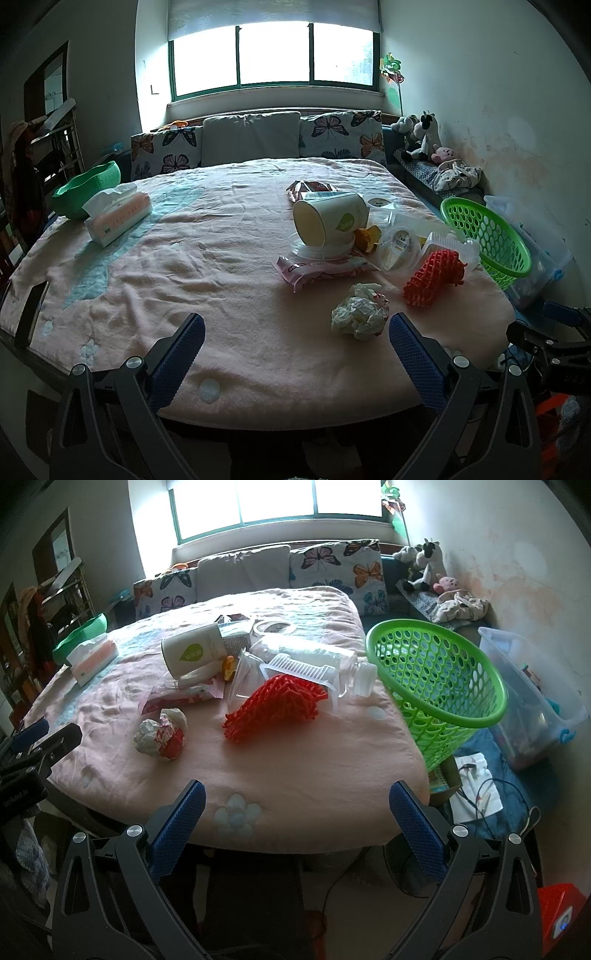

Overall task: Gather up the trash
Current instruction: 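Move both tools toward the crumpled tissue and red mesh net on the bed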

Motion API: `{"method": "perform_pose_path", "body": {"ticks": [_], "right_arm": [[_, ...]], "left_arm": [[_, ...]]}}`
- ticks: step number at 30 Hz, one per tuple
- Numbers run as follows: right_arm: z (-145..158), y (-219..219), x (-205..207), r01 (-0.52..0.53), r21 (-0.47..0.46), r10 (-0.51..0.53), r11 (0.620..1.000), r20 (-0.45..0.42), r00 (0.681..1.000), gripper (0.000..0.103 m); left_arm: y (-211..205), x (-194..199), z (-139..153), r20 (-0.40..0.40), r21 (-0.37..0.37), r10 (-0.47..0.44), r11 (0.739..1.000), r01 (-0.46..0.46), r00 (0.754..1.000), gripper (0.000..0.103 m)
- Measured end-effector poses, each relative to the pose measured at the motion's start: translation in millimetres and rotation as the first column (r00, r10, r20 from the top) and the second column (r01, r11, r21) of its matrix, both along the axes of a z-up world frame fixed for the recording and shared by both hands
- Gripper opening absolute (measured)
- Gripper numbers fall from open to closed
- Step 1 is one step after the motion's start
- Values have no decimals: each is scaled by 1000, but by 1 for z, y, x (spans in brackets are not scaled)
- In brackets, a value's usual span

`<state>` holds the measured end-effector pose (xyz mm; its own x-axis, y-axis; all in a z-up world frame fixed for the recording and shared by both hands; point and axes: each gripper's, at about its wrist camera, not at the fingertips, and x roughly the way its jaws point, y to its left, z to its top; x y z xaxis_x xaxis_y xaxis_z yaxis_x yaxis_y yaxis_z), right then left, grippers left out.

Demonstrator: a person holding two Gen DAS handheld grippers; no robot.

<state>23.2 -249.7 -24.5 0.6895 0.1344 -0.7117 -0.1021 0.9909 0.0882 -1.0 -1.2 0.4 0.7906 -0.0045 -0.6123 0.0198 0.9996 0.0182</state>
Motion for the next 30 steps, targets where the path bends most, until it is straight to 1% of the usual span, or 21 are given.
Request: {"method": "perform_pose_path", "body": {"ticks": [8, 9, 11, 26, 27, 28, 30], "right_arm": [[3, 1, -3, -1, -1, 1, 1000, -2, 1000, 99], [3, 1, -3, -2, -2, 2, 1000, -2, 1000, 99], [4, 0, -3, -2, -1, 2, 1000, -1, 1000, 99], [-3, 0, 3, -6, 0, 6, 1000, 1, 1000, 99], [4, 1, 5, -6, -4, 6, 1000, -1, 1000, 99], [4, 1, 4, -7, -3, 7, 1000, -2, 1000, 99], [4, 1, 7, -9, -3, 9, 1000, -5, 1000, 99]], "left_arm": [[-4, -5, 2, 6, 3, -1, 1000, 1, 1000, 97], [-2, 1, -3, 1, 2, 0, 1000, 0, 1000, 97], [-3, 1, -3, 1, 3, -1, 1000, 1, 1000, 97], [-6, 2, -6, -2, 9, -5, 1000, 5, 1000, 97], [-6, 3, -6, -3, 8, -5, 1000, 5, 1000, 97], [-6, 3, -7, -4, 8, -5, 1000, 5, 1000, 97], [-6, 14, -1, -5, 10, -8, 1000, 8, 1000, 97]]}}
